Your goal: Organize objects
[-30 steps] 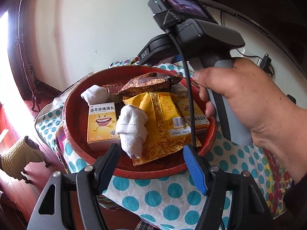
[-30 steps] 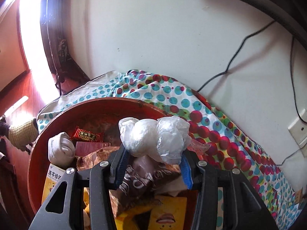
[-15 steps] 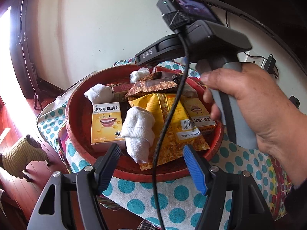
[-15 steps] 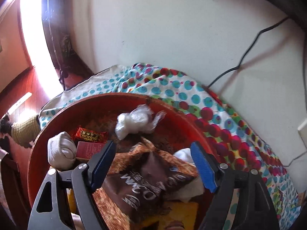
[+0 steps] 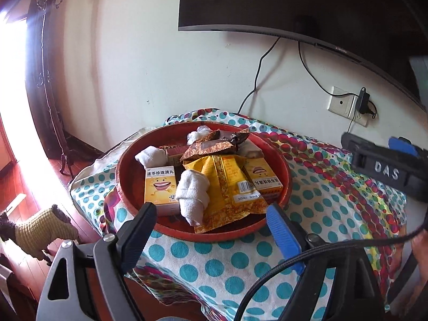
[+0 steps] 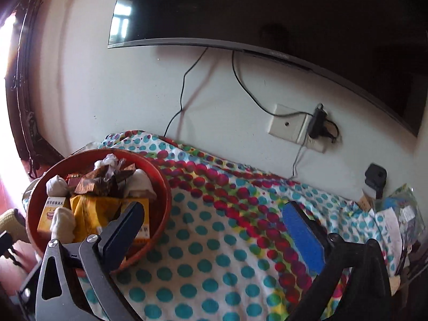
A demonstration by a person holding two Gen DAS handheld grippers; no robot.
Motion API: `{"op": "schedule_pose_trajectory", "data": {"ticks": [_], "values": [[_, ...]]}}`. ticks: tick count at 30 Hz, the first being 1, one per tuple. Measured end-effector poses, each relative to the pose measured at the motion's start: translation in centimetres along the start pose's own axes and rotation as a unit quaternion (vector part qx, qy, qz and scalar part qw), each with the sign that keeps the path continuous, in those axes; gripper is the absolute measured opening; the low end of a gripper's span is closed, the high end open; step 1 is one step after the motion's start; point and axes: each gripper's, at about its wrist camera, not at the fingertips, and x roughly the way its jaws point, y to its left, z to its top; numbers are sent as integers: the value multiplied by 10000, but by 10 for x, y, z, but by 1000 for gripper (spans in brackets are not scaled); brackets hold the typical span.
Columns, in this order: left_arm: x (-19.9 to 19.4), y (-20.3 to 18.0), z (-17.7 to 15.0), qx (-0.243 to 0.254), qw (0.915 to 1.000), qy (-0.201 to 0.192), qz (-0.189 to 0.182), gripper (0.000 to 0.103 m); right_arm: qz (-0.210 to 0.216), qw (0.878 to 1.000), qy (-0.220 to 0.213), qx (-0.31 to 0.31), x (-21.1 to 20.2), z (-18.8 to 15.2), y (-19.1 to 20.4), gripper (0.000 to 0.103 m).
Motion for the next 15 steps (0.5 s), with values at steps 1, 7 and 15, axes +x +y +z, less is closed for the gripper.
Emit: {"op": "schedule_pose_trajectory", "data": {"ticks": [1,7,15], "values": [[-8,-5,-2,131,9999,-46,27,86,11,10000,39,91,-6,-9,-6,103],[-53,-24,-9,431,9979,-309,-370,88,-342,9987,53,379,-43,-52,-55,103],[-119,-45,9,686,9737,-448,-2127,88,-1435,9816,-41,1261,-60,-59,-177,103]]}}
